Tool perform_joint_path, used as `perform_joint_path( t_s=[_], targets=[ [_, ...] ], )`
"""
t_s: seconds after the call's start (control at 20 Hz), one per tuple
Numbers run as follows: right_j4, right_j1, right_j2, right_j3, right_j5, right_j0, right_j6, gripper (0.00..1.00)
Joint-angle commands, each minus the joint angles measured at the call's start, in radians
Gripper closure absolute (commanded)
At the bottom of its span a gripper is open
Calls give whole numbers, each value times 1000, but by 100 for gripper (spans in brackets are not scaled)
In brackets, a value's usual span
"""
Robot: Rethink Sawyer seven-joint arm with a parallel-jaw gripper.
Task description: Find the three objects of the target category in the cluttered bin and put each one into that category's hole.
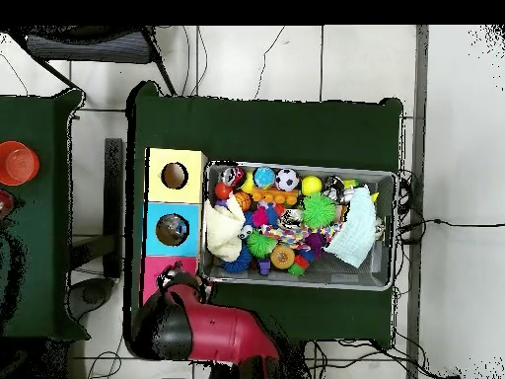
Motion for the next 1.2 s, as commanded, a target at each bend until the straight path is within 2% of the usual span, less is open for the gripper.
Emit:
perform_joint_path(
  t_s=[0.05,0.5,0.7,0.95,1.15,1.2],
  targets=[
    [-82,36,-21,-167,36,-56,7,0],
    [-169,204,50,-248,-54,-146,0,0],
    [-216,266,12,-298,-71,-139,-5,0],
    [-261,306,30,-305,-101,-168,16,0],
    [-290,371,61,-322,-146,-196,37,0],
    [-292,407,84,-327,-152,-213,41,0]
  ],
)
